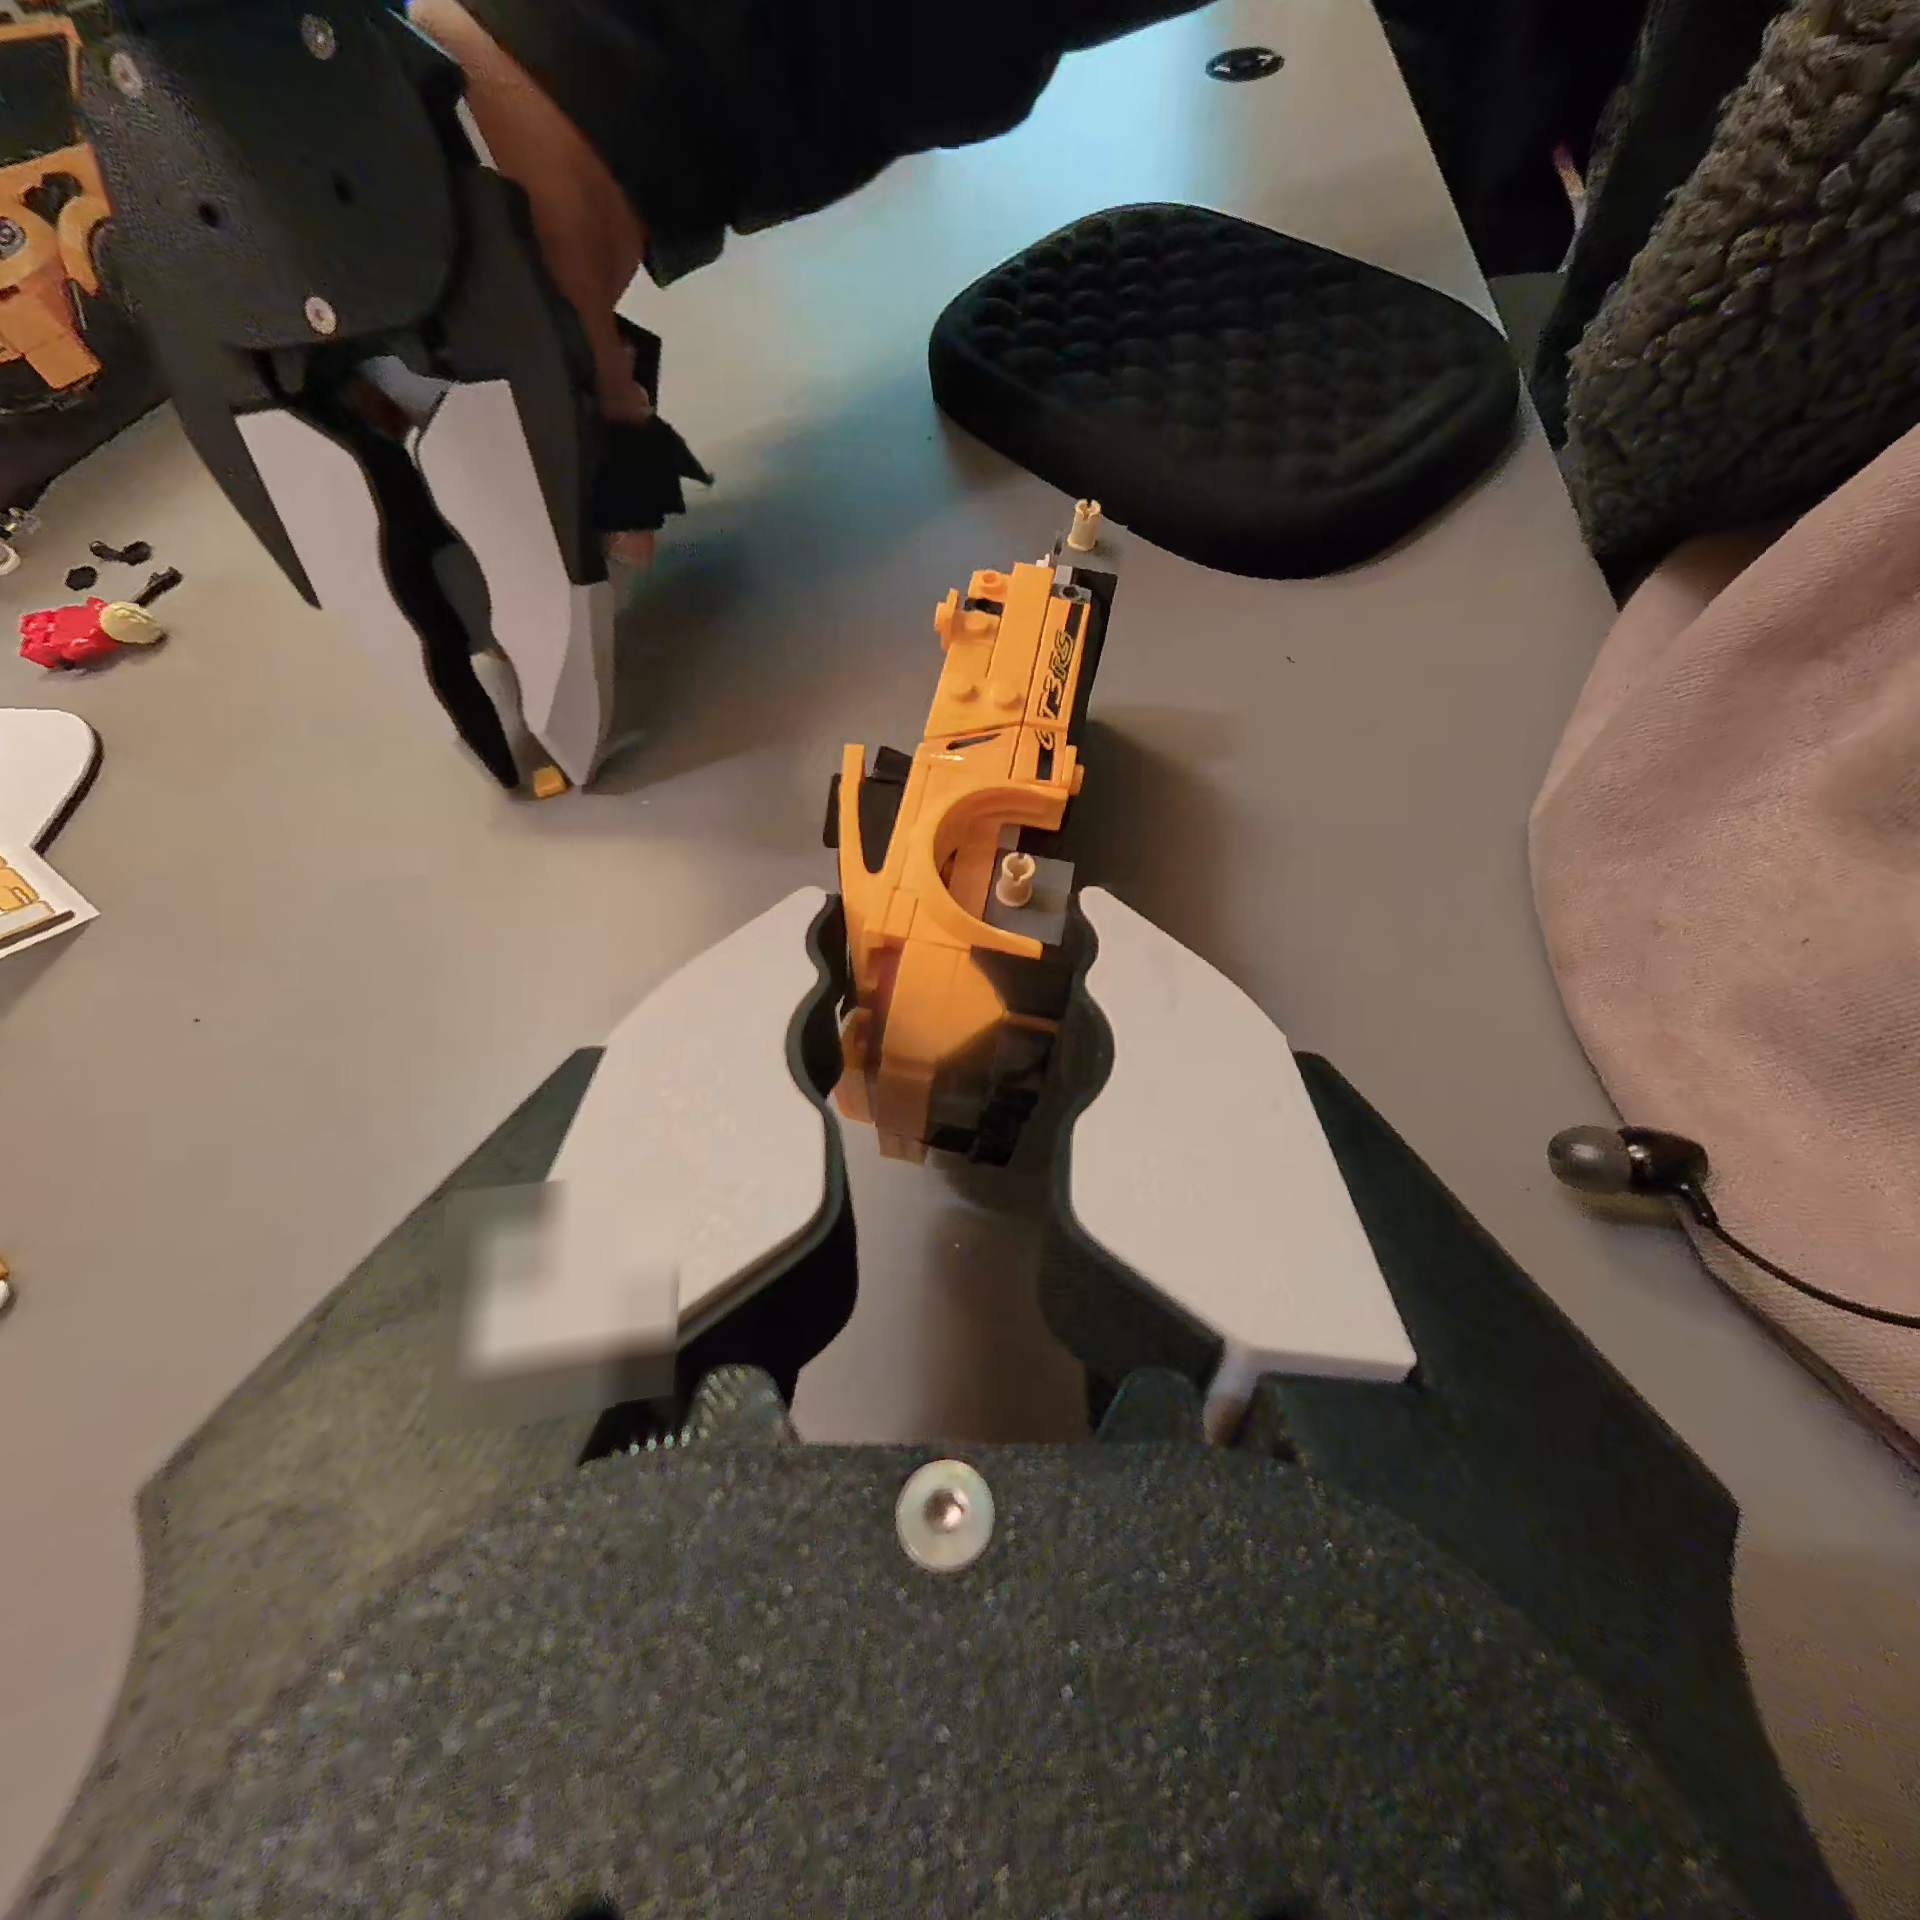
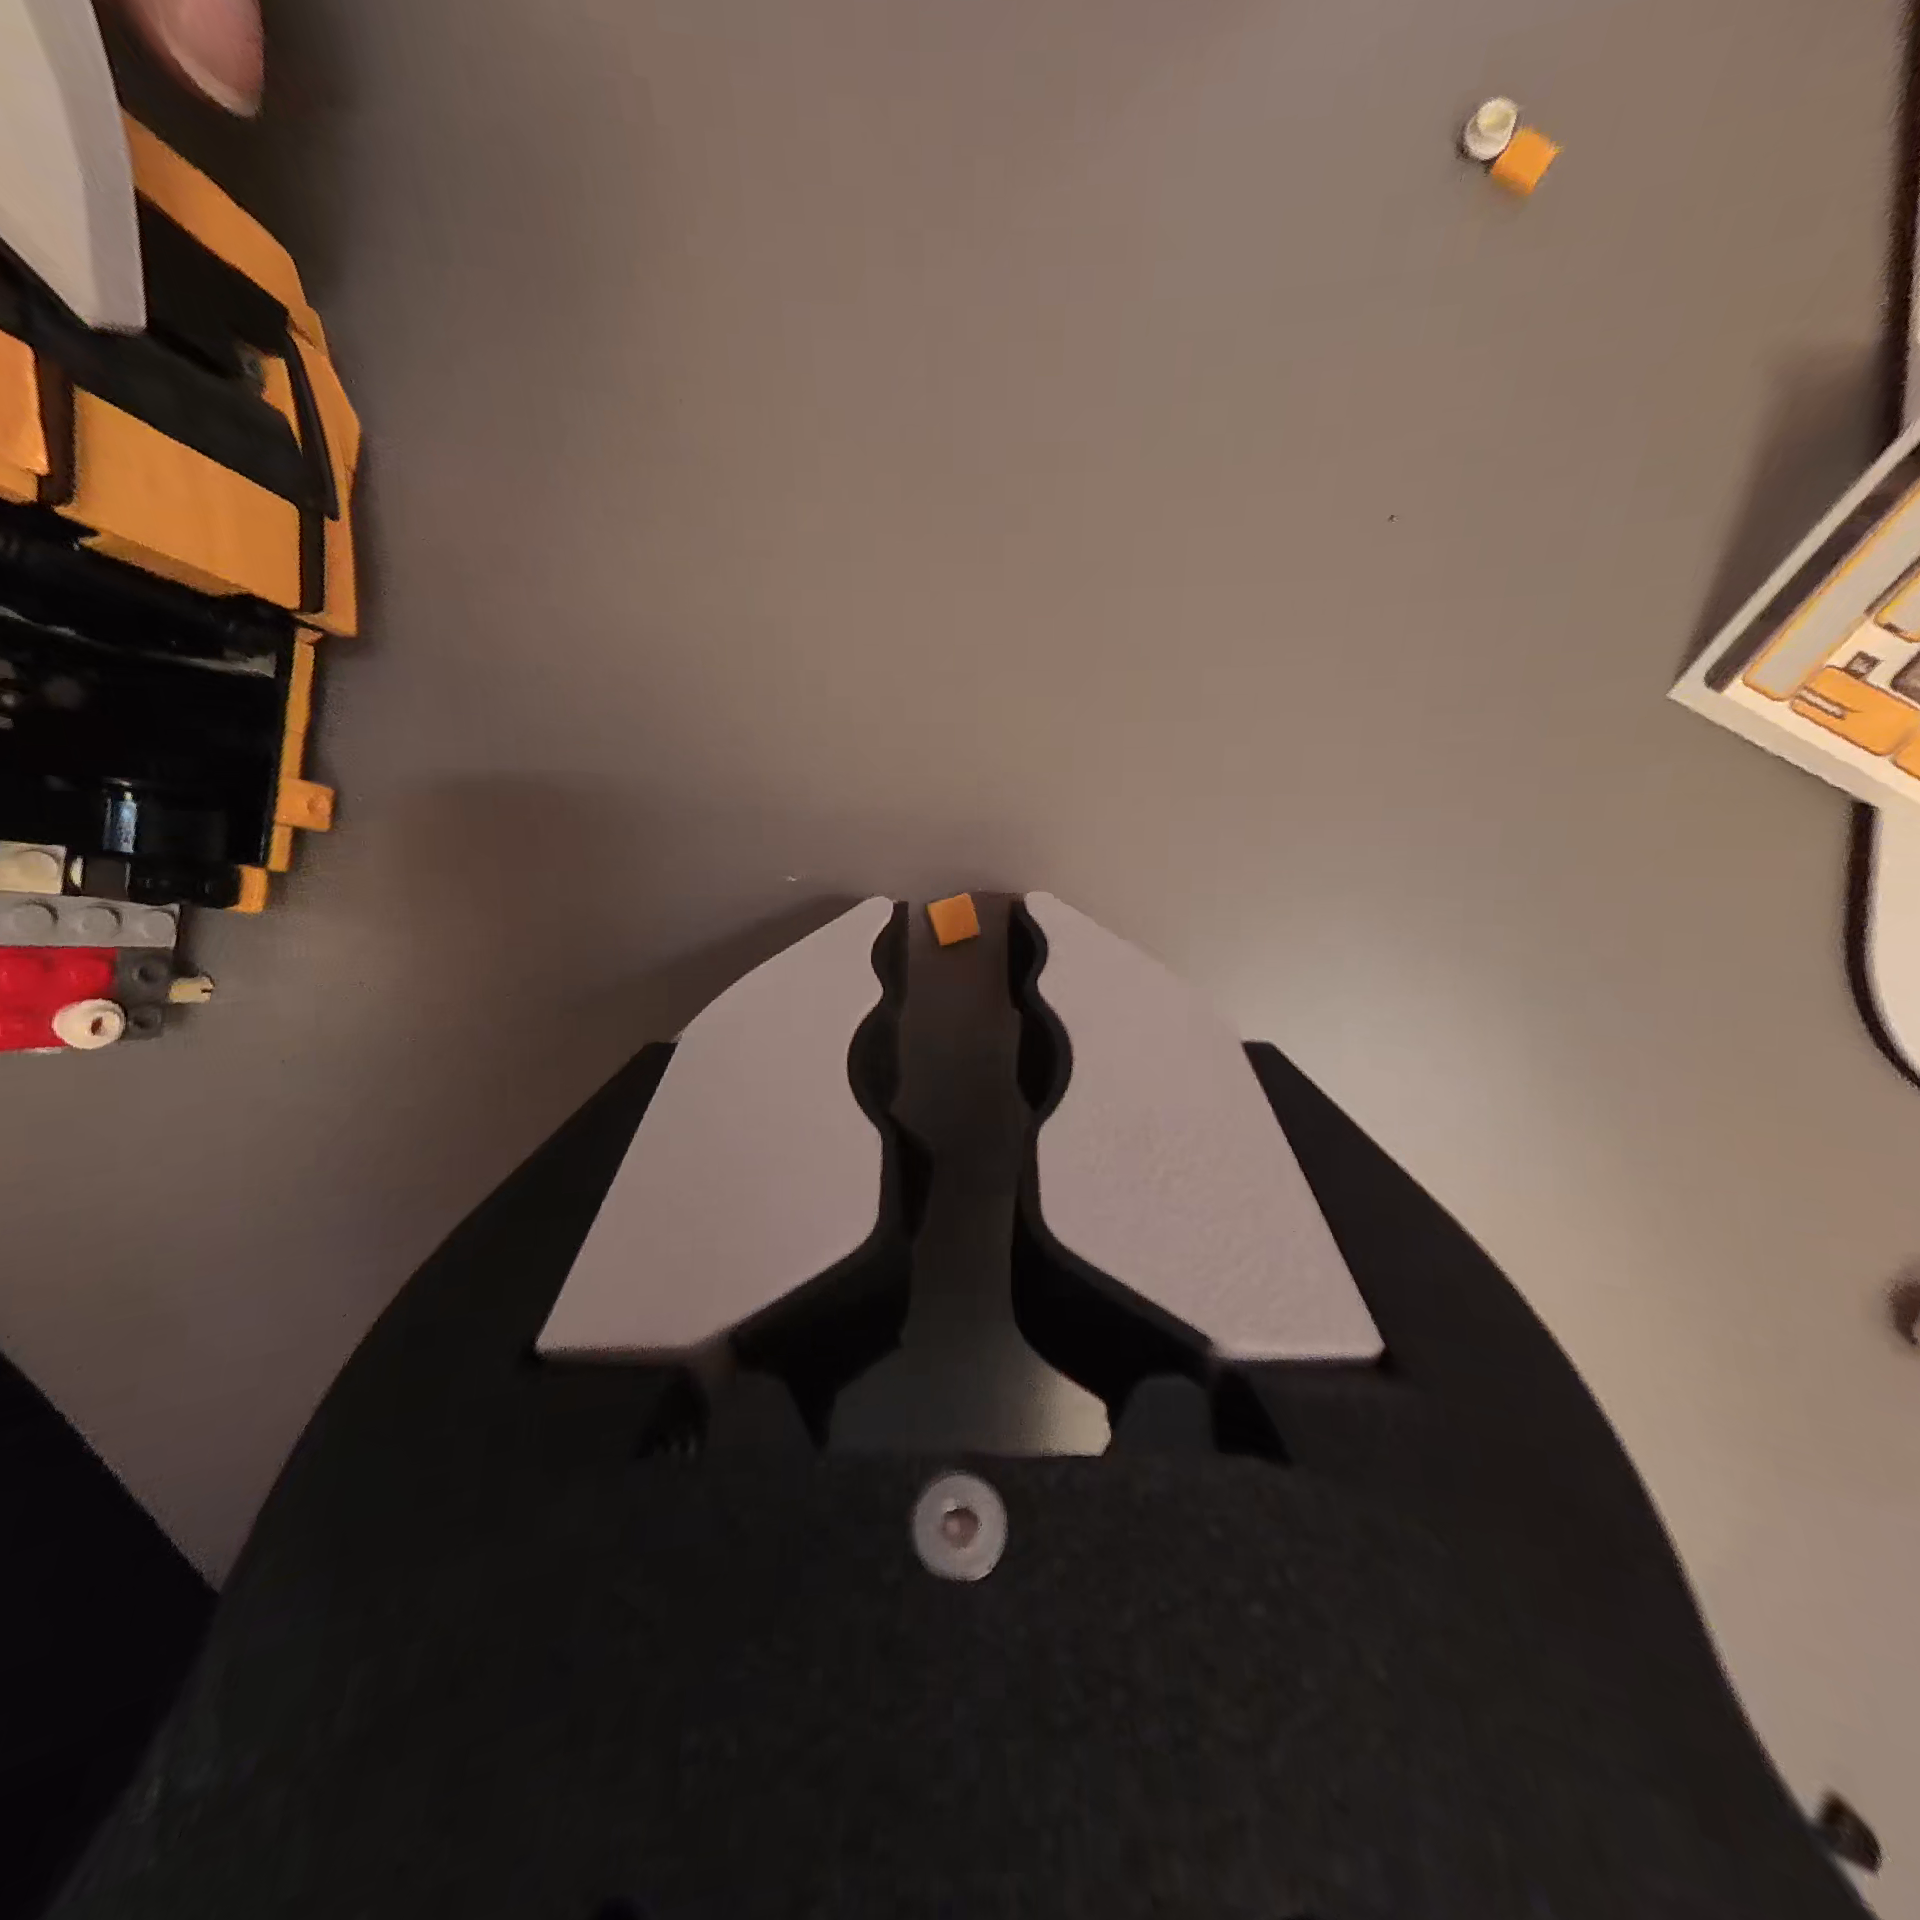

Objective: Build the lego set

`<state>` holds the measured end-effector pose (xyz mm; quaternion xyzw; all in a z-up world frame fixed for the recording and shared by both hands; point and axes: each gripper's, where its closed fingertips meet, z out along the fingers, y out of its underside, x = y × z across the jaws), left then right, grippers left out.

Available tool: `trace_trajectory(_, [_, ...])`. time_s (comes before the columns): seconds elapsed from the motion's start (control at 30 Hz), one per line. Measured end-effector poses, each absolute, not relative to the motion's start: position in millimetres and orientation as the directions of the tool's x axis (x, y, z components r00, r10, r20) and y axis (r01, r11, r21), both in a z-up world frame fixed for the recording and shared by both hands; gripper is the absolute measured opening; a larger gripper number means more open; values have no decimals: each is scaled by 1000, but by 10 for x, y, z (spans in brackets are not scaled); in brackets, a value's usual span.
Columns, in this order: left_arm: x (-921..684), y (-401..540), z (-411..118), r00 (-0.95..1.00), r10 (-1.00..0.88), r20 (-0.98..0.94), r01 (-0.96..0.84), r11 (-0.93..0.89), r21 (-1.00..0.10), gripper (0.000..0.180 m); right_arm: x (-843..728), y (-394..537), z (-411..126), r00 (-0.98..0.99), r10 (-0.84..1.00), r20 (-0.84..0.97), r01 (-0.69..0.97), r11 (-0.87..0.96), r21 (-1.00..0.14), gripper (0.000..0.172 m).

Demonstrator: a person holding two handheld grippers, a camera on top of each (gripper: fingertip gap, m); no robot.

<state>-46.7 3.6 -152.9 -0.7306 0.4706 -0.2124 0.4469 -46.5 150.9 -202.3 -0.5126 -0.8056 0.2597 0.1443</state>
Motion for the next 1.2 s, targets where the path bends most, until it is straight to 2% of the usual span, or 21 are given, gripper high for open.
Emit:
trace_trajectory(0.13, [-472,34,-1528,467,-879,-94,-488,-168,-856,40,-498,1515,-2024,-446,892,-72,750,328,-574,7])
trace_trajectory(0.3, [-475,36,-1528,471,-878,-80,-481,-180,-858,40,-485,1470,-2010,-443,896,-37,737,341,-583,7])
trace_trajectory(0.43, [-486,46,-1534,487,-872,-45,-468,-217,-856,40,-409,1244,-1706,-403,913,-62,698,263,-666,7])
trace_trajectory(0.53, [-500,64,-1539,506,-863,-1,-447,-261,-855,40,-266,990,-1434,-363,927,-97,700,203,-685,7])
trace_trajectory(0.67, [-498,76,-1541,518,-855,4,-445,-273,-853,40,-86,658,-1275,-303,939,-161,734,122,-668,7])
trace_trajectory(0.8, [-496,83,-1544,522,-853,2,-446,-275,-852,40,-12,445,-1347,-296,942,-158,762,133,-634,7])
trace_trajectory(1.2, [-491,106,-1557,521,-854,-21,-461,-261,-848,40,-61,358,-1397,-289,943,-165,764,123,-633,8])
